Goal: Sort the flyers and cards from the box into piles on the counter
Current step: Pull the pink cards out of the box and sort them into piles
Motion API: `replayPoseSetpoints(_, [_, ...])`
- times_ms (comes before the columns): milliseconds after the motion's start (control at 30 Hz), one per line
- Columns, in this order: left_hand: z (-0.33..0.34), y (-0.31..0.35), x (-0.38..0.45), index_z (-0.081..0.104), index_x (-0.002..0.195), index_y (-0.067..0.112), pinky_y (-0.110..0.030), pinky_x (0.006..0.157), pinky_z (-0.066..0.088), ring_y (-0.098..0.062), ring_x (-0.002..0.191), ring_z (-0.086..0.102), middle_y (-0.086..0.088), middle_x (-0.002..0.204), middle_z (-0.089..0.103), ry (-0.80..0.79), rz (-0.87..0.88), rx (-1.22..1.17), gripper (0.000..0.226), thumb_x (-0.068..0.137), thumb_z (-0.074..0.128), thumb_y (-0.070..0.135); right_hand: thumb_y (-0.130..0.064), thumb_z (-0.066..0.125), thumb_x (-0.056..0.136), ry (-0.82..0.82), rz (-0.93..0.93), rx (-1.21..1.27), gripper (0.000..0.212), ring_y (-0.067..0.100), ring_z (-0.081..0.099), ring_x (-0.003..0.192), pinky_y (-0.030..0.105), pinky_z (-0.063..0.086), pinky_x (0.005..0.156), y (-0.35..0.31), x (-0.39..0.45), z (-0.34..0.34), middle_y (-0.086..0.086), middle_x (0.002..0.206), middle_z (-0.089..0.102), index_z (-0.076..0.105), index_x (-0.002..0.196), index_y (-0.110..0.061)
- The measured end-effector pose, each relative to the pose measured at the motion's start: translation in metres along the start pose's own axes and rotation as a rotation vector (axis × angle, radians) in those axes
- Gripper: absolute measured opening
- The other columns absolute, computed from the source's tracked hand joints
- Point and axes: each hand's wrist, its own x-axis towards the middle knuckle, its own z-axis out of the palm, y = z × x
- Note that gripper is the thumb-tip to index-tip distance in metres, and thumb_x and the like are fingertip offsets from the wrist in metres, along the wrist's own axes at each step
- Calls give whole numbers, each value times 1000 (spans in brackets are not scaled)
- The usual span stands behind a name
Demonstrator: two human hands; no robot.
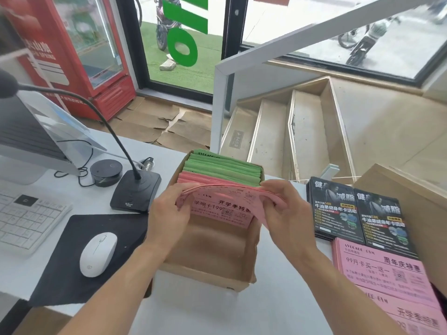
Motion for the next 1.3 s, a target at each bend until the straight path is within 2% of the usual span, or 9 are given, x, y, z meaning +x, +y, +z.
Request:
replayPoseSetpoints(67, [0, 19, -3, 71, 115, 27, -43, 93, 56, -12, 108, 68, 16, 112, 72, -31, 101, -66, 34, 94, 65, 2, 8, 64, 90, 46, 26, 169, 35, 5, 71, 94, 20, 56, 80, -8, -7, -21, -14, 95, 74, 65, 106, -23])
replayPoseSetpoints(200, [16, 65, -18, 67, 109, 5, -29, 98, 52, 1, 117, 61, 7, 117, 71, -35, 302, -98, 24, 90, 63, -10, 9, 64, 90, 125, 44, 224, 41, 7, 70, 99, 18, 54, 80, -10, -30, -64, -12, 97, 75, 64, 108, -27])
replayPoseSetpoints(300, [44, 82, -31, 65, 103, 2, -42, 88, 57, -15, 110, 69, 4, 115, 72, -114, 382, -209, 16, 88, 61, -2, 9, 68, 86, 246, 62, 149, 41, 5, 70, 98, 14, 51, 80, -2, -52, -101, -17, 97, 74, 65, 105, -27])
replayPoseSetpoints(467, [104, 120, -65, 65, 95, 6, -28, 76, 55, -16, 97, 72, 11, 111, 73, -264, 407, -273, 12, 88, 59, -1, 2, 75, 84, 385, 152, 35, 44, 15, 71, 101, 29, 52, 91, 34, -100, -174, -7, 99, 75, 65, 105, -35])
replayPoseSetpoints(567, [147, 144, -87, 61, 95, 20, -12, 75, 47, -3, 100, 69, 17, 106, 73, -383, 340, -246, 26, 86, 60, -4, 0, 74, 86, 444, 230, -14, 39, 13, 71, 100, 20, 54, 86, 52, -124, -213, -10, 100, 75, 68, 100, -36])
replayPoseSetpoints(667, [188, 160, -108, 59, 93, 35, -31, 81, 54, -8, 97, 69, 19, 103, 73, -482, 212, -302, 40, 90, 66, -4, 0, 70, 88, 466, 283, -111, 36, 0, 68, 95, 7, 48, 74, 60, -140, -245, -22, 97, 72, 67, 101, -34])
replayPoseSetpoints(800, [217, 168, -136, 62, 96, 26, -46, 81, 56, -13, 99, 69, 19, 103, 73, -574, 95, -325, 27, 92, 66, -1, 2, 68, 89, 449, 333, -157, 33, -7, 65, 93, 3, 46, 73, 77, -158, -273, -28, 95, 70, 68, 104, -27])
replayPoseSetpoints(1033, [228, 154, -160, 58, 83, 46, -34, 90, 55, -5, 100, 69, 20, 100, 74, -707, -41, -213, 46, 93, 67, 2, -7, 69, 91, 328, 508, -59, 34, -2, 65, 101, 7, 50, 75, 124, -194, -275, -23, 102, 71, 67, 105, -37])
replayPoseSetpoints(1300, [235, 153, -157, 65, 86, 21, -16, 81, 51, -4, 90, 71, 15, 90, 75, -705, -173, -221, 16, 94, 68, 8, -25, 72, 91, 328, 664, -4, 36, 1, 61, 104, 17, 50, 67, 152, -205, -275, -24, 110, 64, 55, 114, -46])
